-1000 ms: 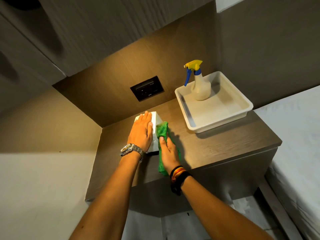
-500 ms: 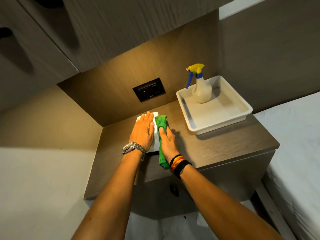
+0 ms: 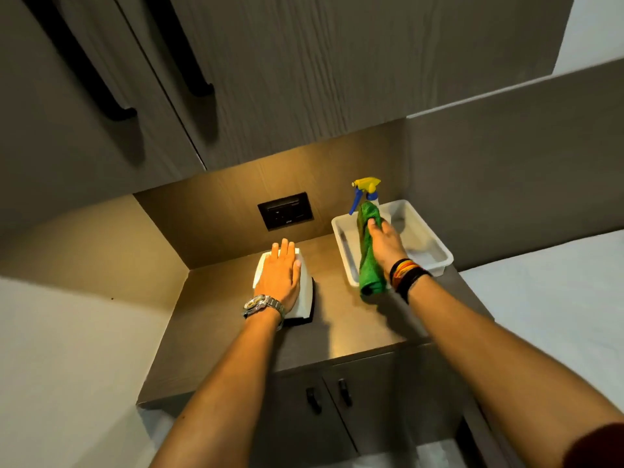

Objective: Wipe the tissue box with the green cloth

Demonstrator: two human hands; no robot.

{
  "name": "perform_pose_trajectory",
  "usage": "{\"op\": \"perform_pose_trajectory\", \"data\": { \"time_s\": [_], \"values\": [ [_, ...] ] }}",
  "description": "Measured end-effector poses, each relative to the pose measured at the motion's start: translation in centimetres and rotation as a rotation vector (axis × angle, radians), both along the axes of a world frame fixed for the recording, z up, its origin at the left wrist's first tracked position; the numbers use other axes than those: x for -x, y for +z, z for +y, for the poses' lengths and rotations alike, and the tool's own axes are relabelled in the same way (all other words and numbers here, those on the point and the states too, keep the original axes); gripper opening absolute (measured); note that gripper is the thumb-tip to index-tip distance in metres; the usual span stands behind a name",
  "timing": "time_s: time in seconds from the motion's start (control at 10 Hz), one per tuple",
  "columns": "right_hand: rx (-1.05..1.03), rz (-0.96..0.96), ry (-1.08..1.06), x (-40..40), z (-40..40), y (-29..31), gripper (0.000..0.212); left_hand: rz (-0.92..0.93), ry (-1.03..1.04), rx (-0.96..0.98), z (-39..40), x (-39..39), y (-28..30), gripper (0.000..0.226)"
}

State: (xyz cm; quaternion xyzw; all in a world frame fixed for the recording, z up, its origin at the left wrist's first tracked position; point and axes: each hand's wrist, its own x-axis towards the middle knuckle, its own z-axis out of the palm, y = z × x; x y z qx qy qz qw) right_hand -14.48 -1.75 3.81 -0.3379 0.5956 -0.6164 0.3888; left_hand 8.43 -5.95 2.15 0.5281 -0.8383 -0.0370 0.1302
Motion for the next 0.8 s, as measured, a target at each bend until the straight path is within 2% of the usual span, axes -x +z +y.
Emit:
{"op": "perform_pose_trajectory", "data": {
  "time_s": [0.2, 0.3, 0.4, 0.5, 0.6, 0.7, 0.8],
  "values": [
    [-0.136, 0.69, 0.195, 7.3, -3.5, 1.9, 0.038, 0.03, -0.028, 0.017, 0.6, 5.0, -1.0, 0.055],
    [-0.197, 1.016, 0.377, 9.2, -5.4, -0.3, 0.044, 0.025, -0.002, 0.008, 0.0, 7.5, -1.8, 0.056],
    [-0.362, 1.202, 0.589, 9.3, -6.2, -4.5, 0.047, 0.025, -0.014, -0.01, -0.2, 9.6, -3.0, 0.057],
    [-0.471, 1.249, 0.803, 8.7, -6.0, -7.1, 0.051, 0.044, -0.015, -0.006, 0.3, 11.0, -3.5, 0.058],
    [-0.472, 1.156, 0.838, 8.4, -5.9, -6.7, 0.055, 0.047, -0.014, 0.049, 0.7, 11.4, -3.0, 0.058],
    [-0.405, 1.061, 0.749, 8.0, -4.2, -3.5, 0.054, 0.039, -0.01, 0.099, 1.8, 10.9, -1.4, 0.059],
    [-0.187, 0.897, 0.566, 6.6, 0.4, -3.0, 0.045, 0.049, -0.026, 0.185, 3.2, 10.6, 0.5, 0.06]
  ]
}}
